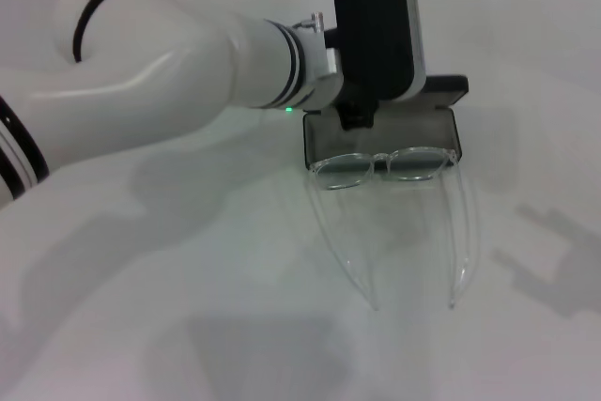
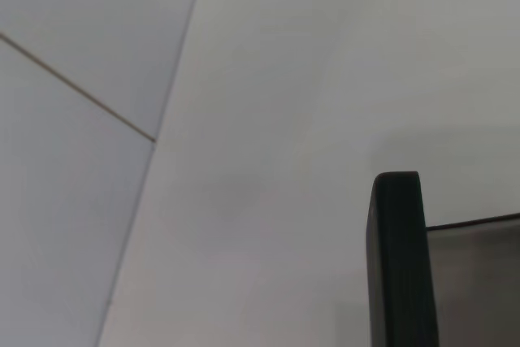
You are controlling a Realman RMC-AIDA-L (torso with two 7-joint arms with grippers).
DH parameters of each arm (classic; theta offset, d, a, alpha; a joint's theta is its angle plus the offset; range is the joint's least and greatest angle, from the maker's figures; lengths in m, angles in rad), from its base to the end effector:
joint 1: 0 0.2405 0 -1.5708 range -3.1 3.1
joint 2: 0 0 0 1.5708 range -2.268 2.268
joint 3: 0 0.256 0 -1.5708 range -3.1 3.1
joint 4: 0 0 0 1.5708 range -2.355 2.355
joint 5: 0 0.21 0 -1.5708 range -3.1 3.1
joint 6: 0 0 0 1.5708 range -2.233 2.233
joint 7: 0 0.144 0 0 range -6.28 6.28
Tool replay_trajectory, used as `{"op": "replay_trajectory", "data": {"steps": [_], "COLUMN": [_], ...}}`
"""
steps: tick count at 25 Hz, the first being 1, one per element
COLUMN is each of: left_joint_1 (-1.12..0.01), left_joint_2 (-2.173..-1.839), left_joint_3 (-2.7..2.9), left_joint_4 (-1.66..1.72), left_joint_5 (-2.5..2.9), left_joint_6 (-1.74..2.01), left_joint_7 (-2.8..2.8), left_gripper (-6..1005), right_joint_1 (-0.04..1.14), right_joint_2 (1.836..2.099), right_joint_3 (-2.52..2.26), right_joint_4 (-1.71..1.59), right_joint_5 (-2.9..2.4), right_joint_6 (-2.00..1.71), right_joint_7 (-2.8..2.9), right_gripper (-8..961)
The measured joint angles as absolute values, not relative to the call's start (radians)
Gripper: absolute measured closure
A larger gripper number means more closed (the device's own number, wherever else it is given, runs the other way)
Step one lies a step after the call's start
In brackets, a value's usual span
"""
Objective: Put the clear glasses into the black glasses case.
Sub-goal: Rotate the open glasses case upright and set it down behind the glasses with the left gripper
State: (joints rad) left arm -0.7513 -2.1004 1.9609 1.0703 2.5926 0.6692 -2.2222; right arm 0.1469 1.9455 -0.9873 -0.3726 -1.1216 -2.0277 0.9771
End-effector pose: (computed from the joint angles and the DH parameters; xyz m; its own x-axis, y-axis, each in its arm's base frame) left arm -0.1071 0.3881 -0.1191 0.9340 -0.1803 -0.3084 -0.3149 -0.8231 -0.4726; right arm 0.3061 0.1992 0.0681 0.3900 0.0337 -0.9202 -0.4513 -0.8641 -0.2229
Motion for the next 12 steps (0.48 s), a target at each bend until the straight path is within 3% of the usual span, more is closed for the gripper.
{"op": "replay_trajectory", "data": {"steps": [12], "left_joint_1": [-0.756], "left_joint_2": [-2.100], "left_joint_3": [2.014], "left_joint_4": [1.049], "left_joint_5": [2.591], "left_joint_6": [0.670], "left_joint_7": [-2.220], "left_gripper": [890], "right_joint_1": [0.150], "right_joint_2": [1.945], "right_joint_3": [-0.993], "right_joint_4": [-0.373], "right_joint_5": [-1.122], "right_joint_6": [-2.028], "right_joint_7": [0.977], "right_gripper": [235]}}
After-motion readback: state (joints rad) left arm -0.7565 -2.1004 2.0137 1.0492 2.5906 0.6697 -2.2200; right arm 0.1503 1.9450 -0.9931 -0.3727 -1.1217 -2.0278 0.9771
